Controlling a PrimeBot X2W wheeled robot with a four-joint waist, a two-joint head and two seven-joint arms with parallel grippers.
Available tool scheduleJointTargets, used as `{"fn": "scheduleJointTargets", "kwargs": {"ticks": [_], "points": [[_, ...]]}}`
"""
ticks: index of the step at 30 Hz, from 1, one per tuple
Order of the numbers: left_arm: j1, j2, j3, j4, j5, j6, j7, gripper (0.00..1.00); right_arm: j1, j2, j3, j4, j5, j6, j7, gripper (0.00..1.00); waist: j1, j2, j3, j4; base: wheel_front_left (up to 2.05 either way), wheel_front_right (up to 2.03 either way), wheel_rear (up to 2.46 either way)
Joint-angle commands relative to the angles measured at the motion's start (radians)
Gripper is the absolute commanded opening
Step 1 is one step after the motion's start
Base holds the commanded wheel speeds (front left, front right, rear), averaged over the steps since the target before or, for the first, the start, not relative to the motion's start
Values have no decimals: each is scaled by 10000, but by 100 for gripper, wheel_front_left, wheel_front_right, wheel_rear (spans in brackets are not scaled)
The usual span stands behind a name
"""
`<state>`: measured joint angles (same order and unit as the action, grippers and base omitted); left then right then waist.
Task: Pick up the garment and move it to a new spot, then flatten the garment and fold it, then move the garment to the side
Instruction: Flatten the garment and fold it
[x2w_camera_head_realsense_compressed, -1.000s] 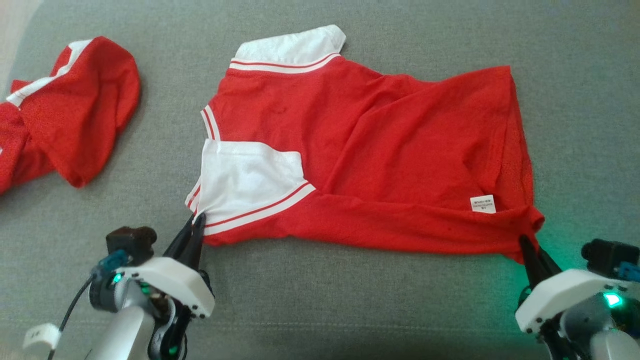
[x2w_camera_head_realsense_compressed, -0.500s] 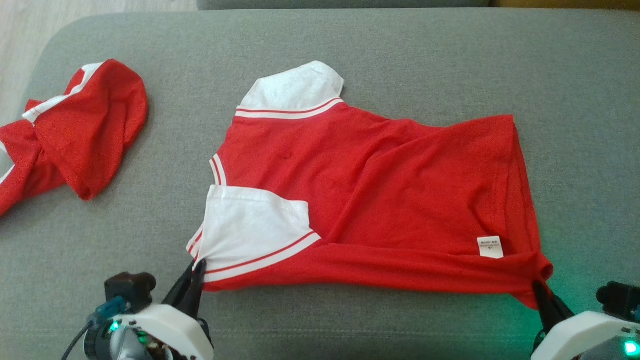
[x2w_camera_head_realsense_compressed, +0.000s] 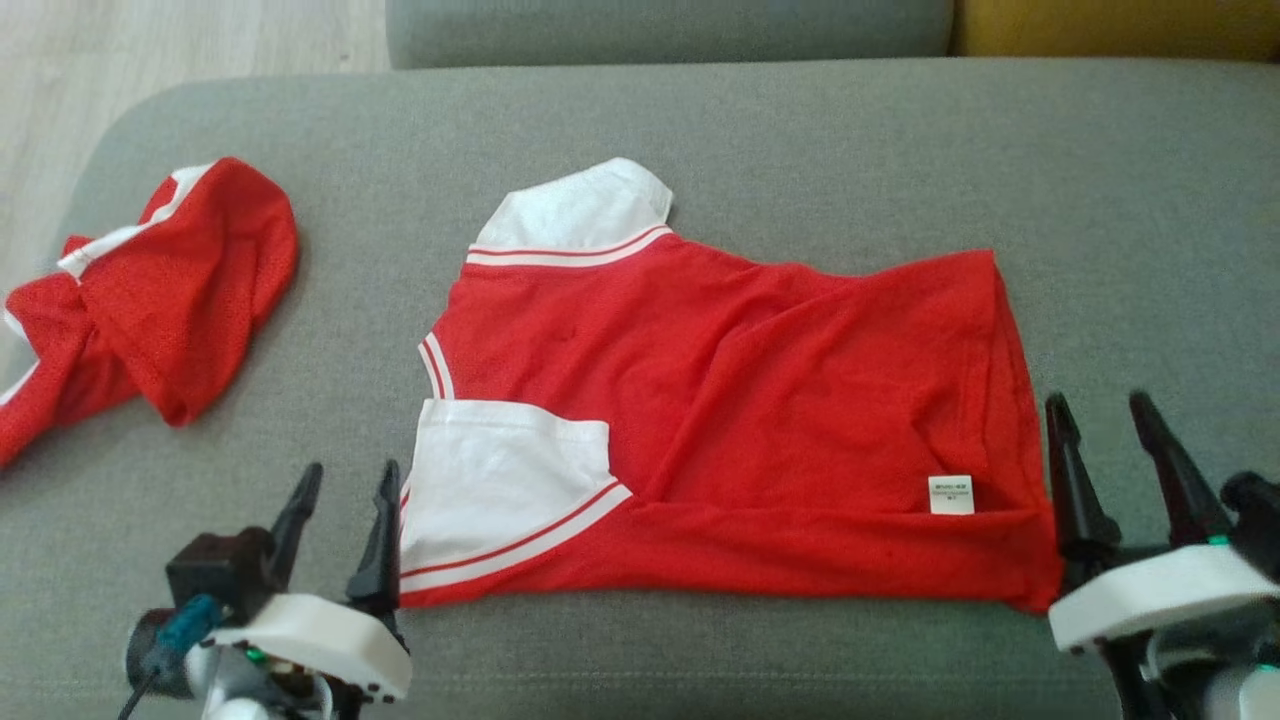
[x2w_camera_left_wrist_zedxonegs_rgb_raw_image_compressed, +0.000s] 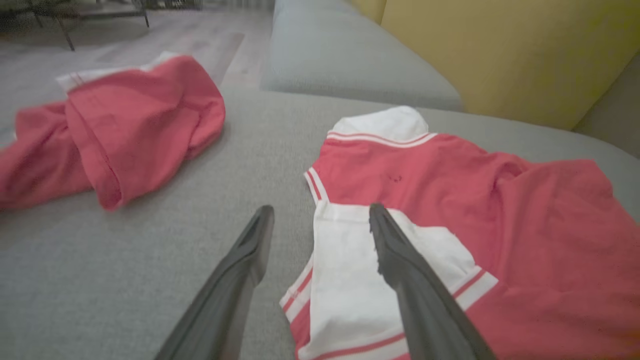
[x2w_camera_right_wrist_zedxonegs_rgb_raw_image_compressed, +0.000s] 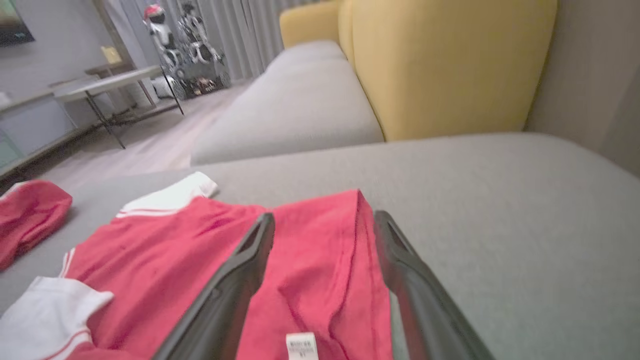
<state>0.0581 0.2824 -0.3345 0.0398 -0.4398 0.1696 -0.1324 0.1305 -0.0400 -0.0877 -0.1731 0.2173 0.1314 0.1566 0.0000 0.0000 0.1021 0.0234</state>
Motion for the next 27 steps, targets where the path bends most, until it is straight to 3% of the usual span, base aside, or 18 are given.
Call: {"fn": "scheduleJointTargets", "kwargs": {"ticks": [1,6,17,23,27], "points": [[-504,254,494,-395,127,130,-157,100,-413,-157,307,-504,-114,-7,-171,100,0,0,-138,-3,0,0,0],[-800,444,511,-856,499,359,-167,100,-578,-276,585,-1000,-284,-7,-349,100,0,0,-357,56,0,0,0],[-1220,493,399,-907,536,305,-118,100,-459,-251,488,-1049,-222,-7,-195,100,0,0,-277,141,0,0,0],[-2661,230,73,-580,478,-209,-90,100,-724,-213,357,-1305,-219,-7,-204,100,0,0,542,241,0,0,0],[-5018,-280,-231,539,483,-808,-110,100,-1201,-167,283,-1567,-290,-7,-232,100,0,0,1616,163,0,0,0]]}}
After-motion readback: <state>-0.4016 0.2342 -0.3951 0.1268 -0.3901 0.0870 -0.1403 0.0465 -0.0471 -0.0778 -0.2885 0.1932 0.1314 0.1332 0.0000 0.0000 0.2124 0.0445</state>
